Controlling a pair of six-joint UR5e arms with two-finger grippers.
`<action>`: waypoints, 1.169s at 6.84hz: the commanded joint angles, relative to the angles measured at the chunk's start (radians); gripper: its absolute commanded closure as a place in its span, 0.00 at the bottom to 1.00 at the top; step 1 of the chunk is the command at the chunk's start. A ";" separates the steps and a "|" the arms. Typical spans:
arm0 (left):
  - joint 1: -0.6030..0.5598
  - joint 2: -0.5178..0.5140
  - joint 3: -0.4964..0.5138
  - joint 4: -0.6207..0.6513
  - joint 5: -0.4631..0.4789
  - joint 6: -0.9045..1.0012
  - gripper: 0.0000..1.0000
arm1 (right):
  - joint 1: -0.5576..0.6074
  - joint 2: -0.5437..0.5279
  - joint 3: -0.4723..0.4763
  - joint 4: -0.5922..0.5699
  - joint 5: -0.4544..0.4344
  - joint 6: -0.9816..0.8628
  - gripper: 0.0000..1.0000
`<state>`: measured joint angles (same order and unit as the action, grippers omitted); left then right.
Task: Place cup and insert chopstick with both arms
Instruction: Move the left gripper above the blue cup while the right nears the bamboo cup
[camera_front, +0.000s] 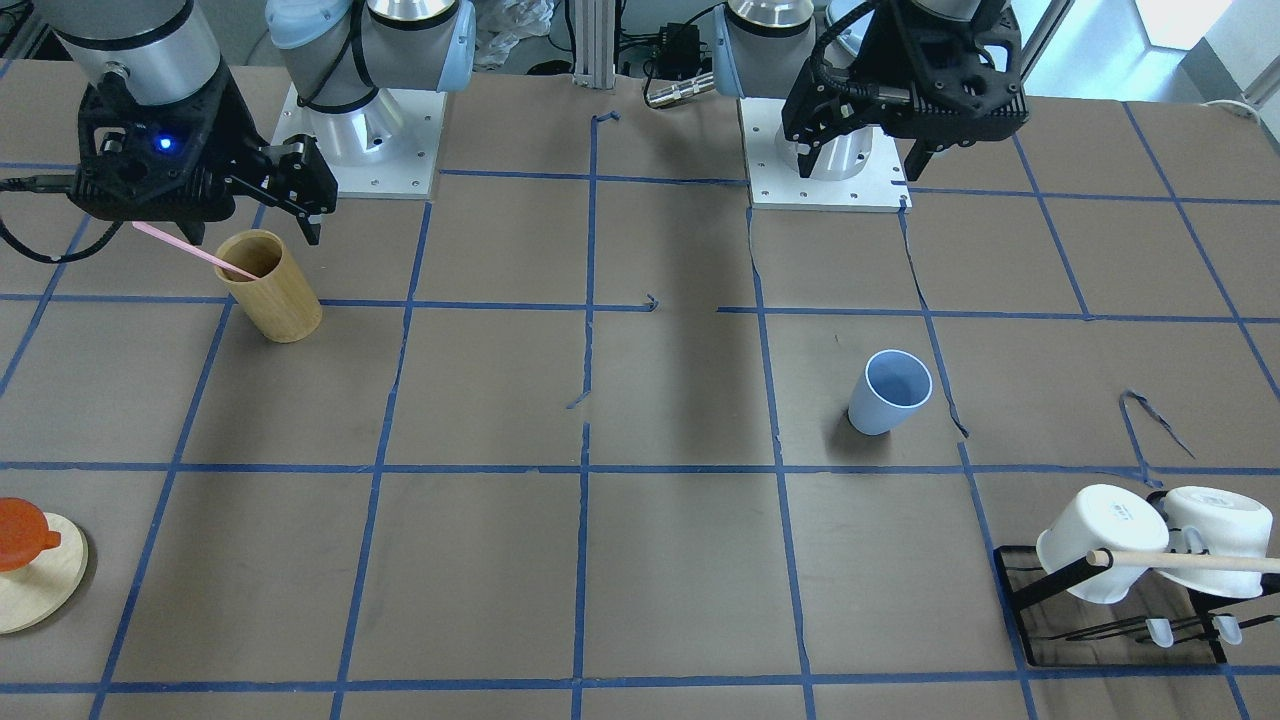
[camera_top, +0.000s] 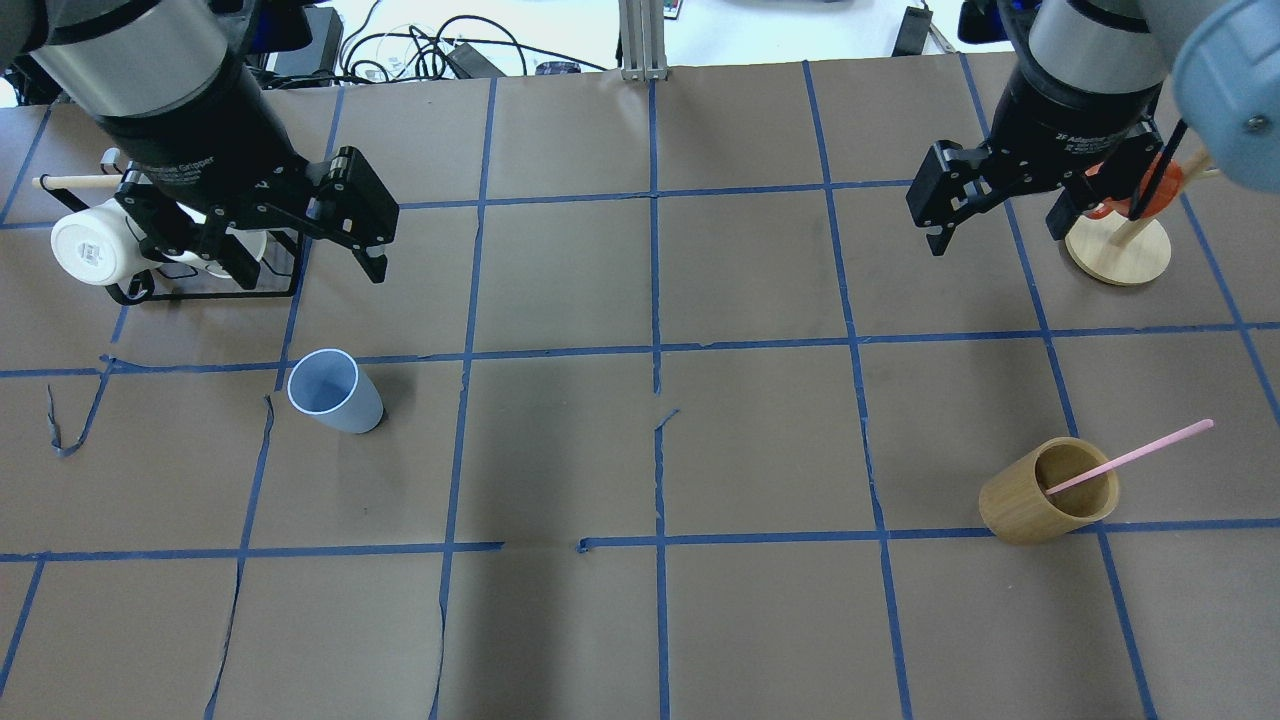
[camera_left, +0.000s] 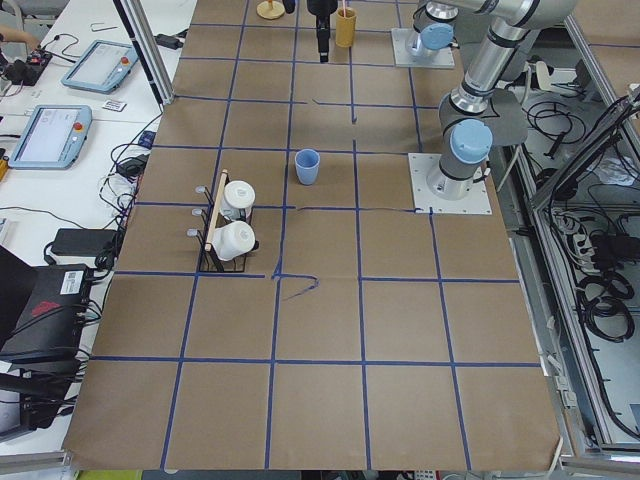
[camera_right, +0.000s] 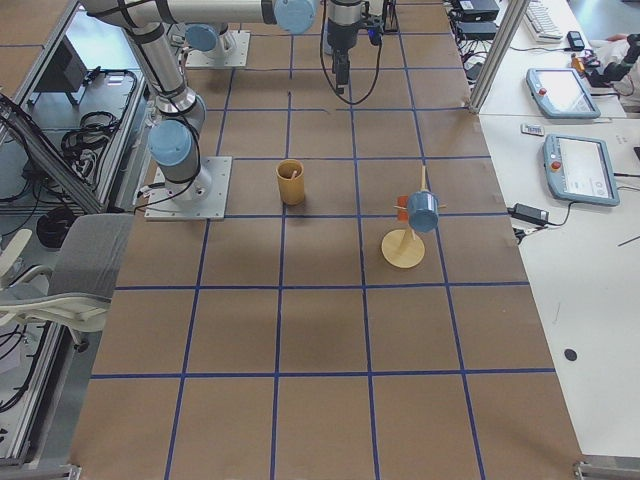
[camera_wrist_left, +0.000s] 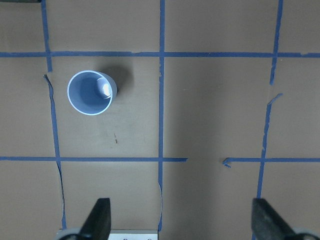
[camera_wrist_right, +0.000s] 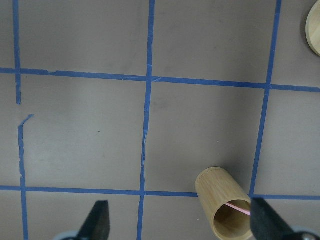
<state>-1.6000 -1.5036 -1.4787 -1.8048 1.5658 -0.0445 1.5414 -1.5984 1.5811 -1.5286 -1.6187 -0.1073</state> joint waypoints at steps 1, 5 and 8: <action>0.000 0.003 0.000 -0.002 0.000 0.000 0.00 | 0.034 0.005 0.002 -0.004 0.014 -0.015 0.00; 0.000 0.005 -0.002 -0.004 0.000 0.000 0.00 | 0.032 -0.005 -0.007 -0.004 0.002 -0.017 0.00; 0.000 0.008 -0.003 -0.011 0.000 0.000 0.00 | 0.031 -0.009 -0.009 -0.005 0.003 -0.017 0.00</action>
<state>-1.5999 -1.4968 -1.4813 -1.8128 1.5662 -0.0445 1.5737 -1.6069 1.5726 -1.5328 -1.6145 -0.1243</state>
